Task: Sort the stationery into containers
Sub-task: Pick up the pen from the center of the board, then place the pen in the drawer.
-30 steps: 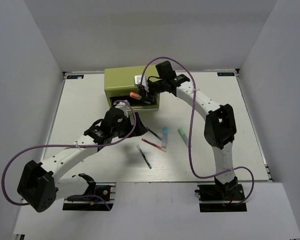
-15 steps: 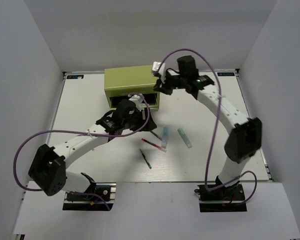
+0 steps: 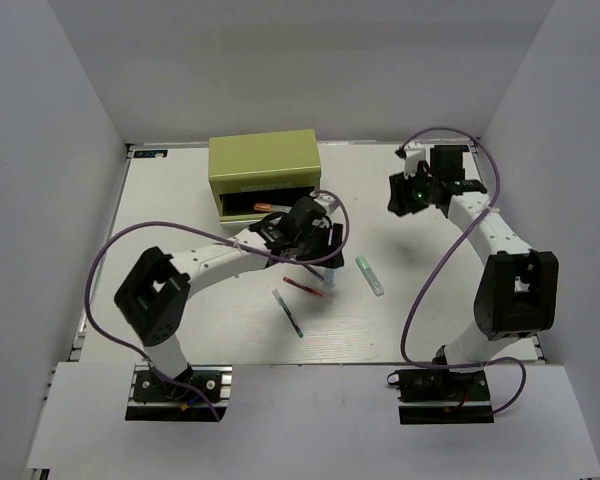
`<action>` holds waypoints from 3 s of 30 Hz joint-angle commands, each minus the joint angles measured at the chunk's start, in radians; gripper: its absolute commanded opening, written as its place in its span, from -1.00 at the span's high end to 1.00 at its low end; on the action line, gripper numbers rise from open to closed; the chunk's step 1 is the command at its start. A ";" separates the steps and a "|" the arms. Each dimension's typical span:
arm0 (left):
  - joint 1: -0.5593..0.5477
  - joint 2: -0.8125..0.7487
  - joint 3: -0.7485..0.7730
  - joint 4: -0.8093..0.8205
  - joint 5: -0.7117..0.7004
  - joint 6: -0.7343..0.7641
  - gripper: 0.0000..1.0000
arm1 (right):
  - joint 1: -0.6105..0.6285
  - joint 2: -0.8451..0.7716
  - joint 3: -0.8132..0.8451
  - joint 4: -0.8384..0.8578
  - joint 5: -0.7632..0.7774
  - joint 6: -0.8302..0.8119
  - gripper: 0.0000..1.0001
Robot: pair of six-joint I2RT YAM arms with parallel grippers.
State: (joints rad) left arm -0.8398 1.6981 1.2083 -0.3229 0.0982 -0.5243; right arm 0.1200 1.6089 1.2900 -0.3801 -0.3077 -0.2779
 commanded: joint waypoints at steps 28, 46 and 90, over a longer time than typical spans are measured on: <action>-0.087 0.334 0.290 -0.262 -0.255 -0.019 -0.17 | -0.051 -0.190 -0.247 -0.014 -0.203 0.033 -0.24; -0.055 0.022 0.137 -0.013 0.079 0.251 0.70 | -0.051 -0.234 -0.301 -0.022 -0.215 -0.052 -0.81; 0.315 -0.058 0.178 -0.045 -0.127 1.147 0.04 | -0.037 -0.208 -0.276 -0.086 -0.298 -0.400 -0.81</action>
State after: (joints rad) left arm -0.5312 1.6737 1.4166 -0.4042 0.0040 0.6041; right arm 0.0746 1.3960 0.9985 -0.4515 -0.5739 -0.6533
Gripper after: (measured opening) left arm 0.458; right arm 0.904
